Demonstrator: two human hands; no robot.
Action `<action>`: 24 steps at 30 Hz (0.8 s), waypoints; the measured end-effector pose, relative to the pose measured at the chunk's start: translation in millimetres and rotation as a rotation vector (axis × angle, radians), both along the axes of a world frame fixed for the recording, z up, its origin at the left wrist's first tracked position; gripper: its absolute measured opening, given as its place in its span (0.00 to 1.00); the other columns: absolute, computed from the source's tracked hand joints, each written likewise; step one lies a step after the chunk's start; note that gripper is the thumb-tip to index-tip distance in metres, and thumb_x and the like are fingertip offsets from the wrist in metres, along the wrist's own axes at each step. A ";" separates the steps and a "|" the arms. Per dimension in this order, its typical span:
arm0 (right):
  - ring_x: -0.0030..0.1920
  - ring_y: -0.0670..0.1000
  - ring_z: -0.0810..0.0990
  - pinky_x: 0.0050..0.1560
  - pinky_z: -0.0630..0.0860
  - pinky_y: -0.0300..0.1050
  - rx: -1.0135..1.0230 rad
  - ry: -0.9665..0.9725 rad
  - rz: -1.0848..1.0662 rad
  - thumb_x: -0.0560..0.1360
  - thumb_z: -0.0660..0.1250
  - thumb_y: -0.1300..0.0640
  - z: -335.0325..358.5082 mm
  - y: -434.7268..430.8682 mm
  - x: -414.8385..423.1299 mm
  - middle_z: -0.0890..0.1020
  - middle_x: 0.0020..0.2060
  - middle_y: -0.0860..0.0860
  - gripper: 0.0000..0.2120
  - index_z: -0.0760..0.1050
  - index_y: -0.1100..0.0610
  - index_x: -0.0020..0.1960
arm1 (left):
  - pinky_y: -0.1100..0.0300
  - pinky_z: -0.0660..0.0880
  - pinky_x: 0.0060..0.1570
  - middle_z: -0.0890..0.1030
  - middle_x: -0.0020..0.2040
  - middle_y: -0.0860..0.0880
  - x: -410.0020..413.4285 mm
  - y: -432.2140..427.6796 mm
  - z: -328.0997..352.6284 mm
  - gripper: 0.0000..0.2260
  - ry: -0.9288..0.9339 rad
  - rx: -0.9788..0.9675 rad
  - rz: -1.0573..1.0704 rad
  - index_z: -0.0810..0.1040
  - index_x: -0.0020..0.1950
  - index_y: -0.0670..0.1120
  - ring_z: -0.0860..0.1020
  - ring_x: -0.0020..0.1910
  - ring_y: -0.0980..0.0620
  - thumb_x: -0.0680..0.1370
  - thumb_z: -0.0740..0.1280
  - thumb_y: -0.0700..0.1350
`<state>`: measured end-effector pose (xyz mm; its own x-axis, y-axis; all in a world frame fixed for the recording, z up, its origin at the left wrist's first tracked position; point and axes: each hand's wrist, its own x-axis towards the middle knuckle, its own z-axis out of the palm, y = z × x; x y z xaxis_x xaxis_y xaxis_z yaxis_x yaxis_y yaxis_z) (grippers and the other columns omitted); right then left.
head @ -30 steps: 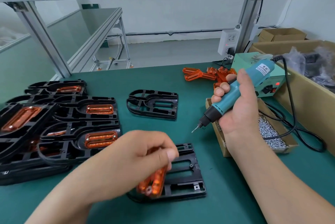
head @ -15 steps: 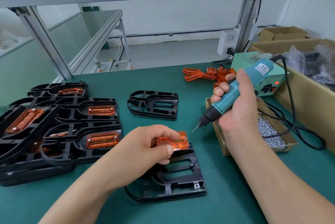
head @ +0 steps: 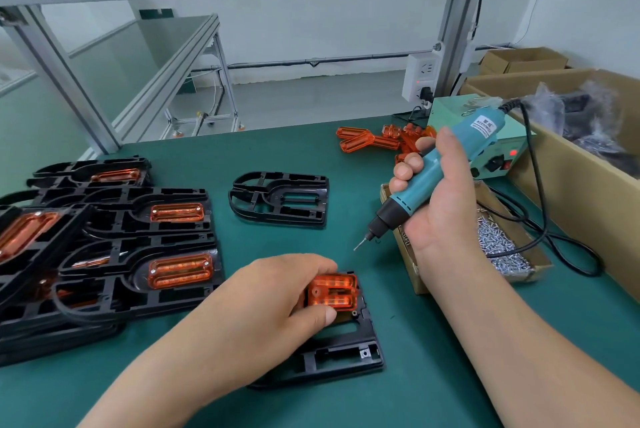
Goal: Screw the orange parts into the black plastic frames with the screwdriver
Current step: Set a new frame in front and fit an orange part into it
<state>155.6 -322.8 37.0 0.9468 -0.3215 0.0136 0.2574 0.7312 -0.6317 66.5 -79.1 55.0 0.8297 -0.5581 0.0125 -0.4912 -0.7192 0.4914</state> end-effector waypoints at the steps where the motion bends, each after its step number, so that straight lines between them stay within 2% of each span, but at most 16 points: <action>1: 0.31 0.48 0.74 0.32 0.74 0.42 -0.003 0.001 -0.003 0.82 0.69 0.47 0.0 -0.1 -0.2 0.73 0.33 0.50 0.13 0.76 0.55 0.46 | 0.71 0.69 0.46 0.70 0.53 0.78 0.0 -1.1 1.4 0.22 -0.039 0.042 -0.020 0.68 0.73 0.64 0.72 0.51 0.73 0.80 0.66 0.63; 4: 0.31 0.48 0.74 0.32 0.73 0.42 -0.009 0.006 -0.005 0.82 0.70 0.47 0.7 -0.2 -0.9 0.73 0.33 0.49 0.13 0.76 0.55 0.46 | 0.73 0.67 0.47 0.67 0.51 0.77 0.8 -1.3 3.3 0.24 -0.068 0.084 -0.046 0.67 0.75 0.64 0.68 0.52 0.76 0.80 0.65 0.65; 6: 0.31 0.48 0.74 0.32 0.73 0.42 -0.012 0.012 -0.004 0.82 0.70 0.47 0.8 0.6 -1.2 0.73 0.33 0.50 0.12 0.76 0.55 0.46 | 0.71 0.67 0.48 0.69 0.51 0.74 0.7 -0.2 3.4 0.23 -0.073 0.075 -0.059 0.69 0.73 0.64 0.69 0.52 0.73 0.79 0.64 0.67; 10: 0.31 0.48 0.74 0.32 0.73 0.42 -0.003 0.007 0.000 0.83 0.69 0.47 2.1 1.0 -1.7 0.73 0.33 0.50 0.12 0.76 0.55 0.47 | 0.66 0.72 0.56 0.69 0.57 0.66 0.4 3.6 2.0 0.26 -0.081 0.109 -0.103 0.72 0.71 0.64 0.70 0.57 0.67 0.76 0.59 0.73; 19: 0.32 0.48 0.75 0.32 0.74 0.42 -0.003 0.003 0.017 0.83 0.68 0.47 2.6 0.2 -2.7 0.73 0.34 0.50 0.12 0.75 0.55 0.47 | 0.67 0.69 0.59 0.67 0.57 0.68 5.5 11.2 -1.5 0.25 -0.074 0.197 -0.137 0.74 0.69 0.66 0.66 0.61 0.65 0.75 0.62 0.70; 24: 0.32 0.49 0.74 0.33 0.73 0.42 -0.010 -0.003 0.016 0.83 0.68 0.47 3.3 0.3 -3.8 0.73 0.34 0.50 0.13 0.75 0.55 0.47 | 0.67 0.66 0.61 0.65 0.59 0.69 6.3 12.8 -3.5 0.27 -0.069 0.165 -0.139 0.70 0.74 0.67 0.65 0.65 0.64 0.76 0.57 0.71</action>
<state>151.8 -322.5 40.3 0.9516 -0.3066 0.0199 0.2481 0.7289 -0.6381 72.8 -66.3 51.5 0.7452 -0.6659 -0.0343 -0.6192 -0.7102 0.3350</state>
